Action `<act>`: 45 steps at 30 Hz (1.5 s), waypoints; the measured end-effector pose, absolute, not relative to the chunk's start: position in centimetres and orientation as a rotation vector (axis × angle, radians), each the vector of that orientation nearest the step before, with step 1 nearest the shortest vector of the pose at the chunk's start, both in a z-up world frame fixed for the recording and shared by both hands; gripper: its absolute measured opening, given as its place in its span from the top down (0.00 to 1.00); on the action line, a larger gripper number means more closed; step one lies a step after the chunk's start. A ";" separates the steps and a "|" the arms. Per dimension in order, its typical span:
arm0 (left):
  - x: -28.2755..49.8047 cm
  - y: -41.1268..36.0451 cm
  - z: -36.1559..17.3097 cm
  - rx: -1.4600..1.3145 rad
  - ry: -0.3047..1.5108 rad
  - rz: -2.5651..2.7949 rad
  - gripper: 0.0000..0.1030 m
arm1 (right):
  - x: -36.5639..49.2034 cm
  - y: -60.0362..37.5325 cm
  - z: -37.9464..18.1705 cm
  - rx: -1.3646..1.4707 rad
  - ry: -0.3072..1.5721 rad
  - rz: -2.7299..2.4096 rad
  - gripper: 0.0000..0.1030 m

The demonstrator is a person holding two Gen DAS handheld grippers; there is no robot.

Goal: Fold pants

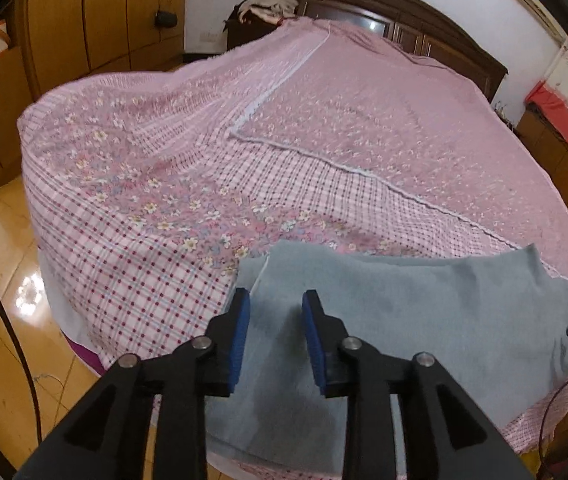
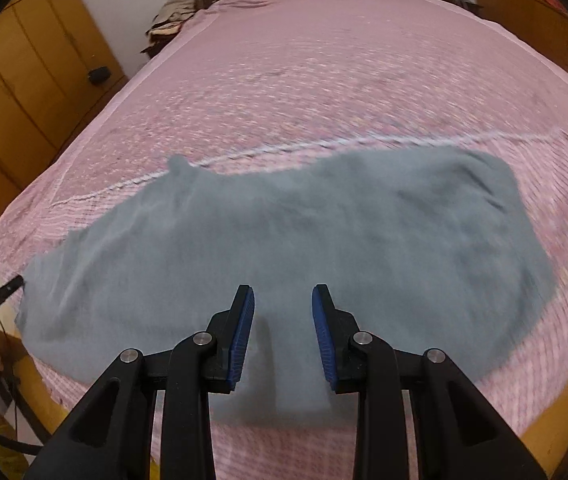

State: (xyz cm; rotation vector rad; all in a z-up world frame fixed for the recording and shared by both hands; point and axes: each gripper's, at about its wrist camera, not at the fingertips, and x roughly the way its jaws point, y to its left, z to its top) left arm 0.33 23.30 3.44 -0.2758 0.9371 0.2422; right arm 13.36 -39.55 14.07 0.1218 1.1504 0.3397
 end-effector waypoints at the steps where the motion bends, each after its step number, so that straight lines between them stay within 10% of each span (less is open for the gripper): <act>1: 0.6 23.4 3.2 -0.286 0.951 0.237 0.69 | 14.0 -39.0 13.9 0.121 1.152 0.354 0.70; 17: 3.7 23.7 0.8 -0.316 0.992 0.203 0.68 | 16.2 -36.8 11.9 0.129 1.191 0.403 0.70; 21: 3.0 23.7 0.8 -0.339 0.952 0.223 0.96 | 16.6 -36.7 12.7 0.114 1.173 0.409 0.70; 45: -0.2 23.8 1.8 -0.340 0.874 0.334 0.97 | 23.6 -30.4 13.1 0.047 1.142 0.658 0.61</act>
